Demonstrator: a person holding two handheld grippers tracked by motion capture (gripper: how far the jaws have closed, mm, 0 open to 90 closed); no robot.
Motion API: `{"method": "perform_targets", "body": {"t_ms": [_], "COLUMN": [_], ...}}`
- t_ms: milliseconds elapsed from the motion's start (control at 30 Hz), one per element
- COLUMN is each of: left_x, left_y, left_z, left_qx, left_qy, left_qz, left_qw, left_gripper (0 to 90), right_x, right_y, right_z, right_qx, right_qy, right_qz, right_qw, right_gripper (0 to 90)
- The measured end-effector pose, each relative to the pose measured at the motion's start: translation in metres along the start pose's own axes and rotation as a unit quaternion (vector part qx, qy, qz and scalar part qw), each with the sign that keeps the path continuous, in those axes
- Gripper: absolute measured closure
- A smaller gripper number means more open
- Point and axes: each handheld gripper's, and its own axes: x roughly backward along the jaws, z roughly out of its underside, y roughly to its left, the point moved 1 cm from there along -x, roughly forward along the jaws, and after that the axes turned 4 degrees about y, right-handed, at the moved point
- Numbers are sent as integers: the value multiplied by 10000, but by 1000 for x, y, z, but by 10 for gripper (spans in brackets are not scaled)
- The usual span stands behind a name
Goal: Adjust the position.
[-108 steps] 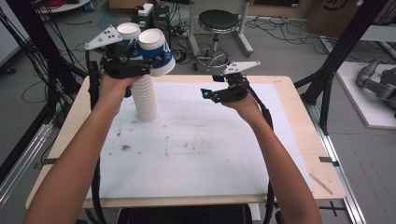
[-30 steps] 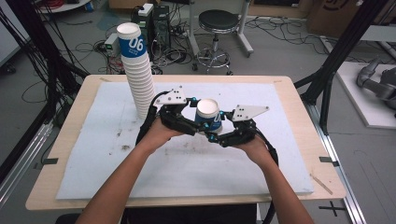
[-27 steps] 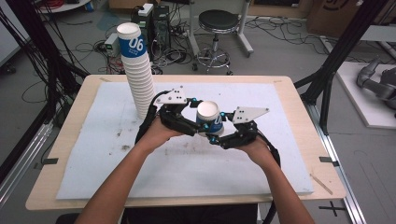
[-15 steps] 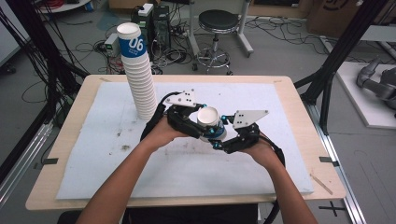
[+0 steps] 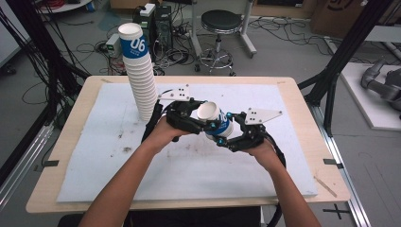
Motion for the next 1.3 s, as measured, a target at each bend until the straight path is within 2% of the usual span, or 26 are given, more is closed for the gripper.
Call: {"method": "perform_targets", "body": {"t_ms": [33,67,100,200,233,300,333,367,400,433,467,567,600,633,700,767,867,1033,1133,1167,1267,1300], "left_x": [-1,-1,0,2,4,4,4,3,3,3,4,4,5,6,6,7,8,7,5,4,5,7], "left_y": [-1,-1,-1,0,0,1,2,2,2,2,2,2,1,0,-1,-1,1,1,0,-1,-1,-1], "left_z": [0,0,0,0,0,0,0,0,0,1,1,0,-1,-2,-3,-4,-3,-2,-1,0,1,2], "left_qx": [-82,-69,-42,-94,-139,-151,-175,-178,-178,-186,-236,-228,-239,-219,-226,-169,-131,-95,-156,-214,-242,-307], "left_qy": [98,144,183,219,274,316,365,385,385,389,369,275,157,71,-100,-180,-204,-40,93,218,371,491], "left_qz": [-125,-264,-323,-372,-451,-435,-362,-293,-293,-186,-40,8,17,24,104,154,185,153,119,11,-6,2], "left_qw": [9998,9995,9993,9990,9985,9984,9985,9987,9987,9989,9990,9994,9996,9997,9996,9996,9995,9998,9998,9995,9990,9983], "left_gripper": [269,228,183,175,175,175,178,184,207,260,315,322,325,326,327,327,327,321,295,260,232,232], "right_x": [1,0,0,-1,-1,-2,-4,-4,-4,-4,-4,-2,-1,-1,-1,-1,-1,1,3,3,6,6], "right_y": [1,1,1,1,0,1,1,2,2,2,2,1,0,-1,-3,-2,-2,-3,-3,-3,-4,-4], "right_z": [0,-1,-1,-1,-1,-1,-2,-3,-3,-3,-3,-1,1,2,5,6,4,4,4,4,3,2], "right_qx": [115,208,313,382,436,475,599,622,634,662,626,578,310,135,-138,-246,-208,-66,140,196,231,274], "right_qy": [127,281,422,575,662,743,881,879,898,913,920,837,544,413,150,21,-55,66,258,330,371,420], "right_qz": [80,193,264,248,277,293,273,236,226,226,196,130,61,5,-179,-244,-219,-182,-113,-88,-55,-48], "right_qw": [9998,9992,9983,9973,9965,9957,9939,9939,9937,9934,9936,9947,9980,9991,9996,9994,9995,9998,9995,9992,9990,9987], "right_gripper": [235,236,238,239,239,239,239,239,239,239,237,211,153,150,141,141,155,195,210,211,212,213]}}
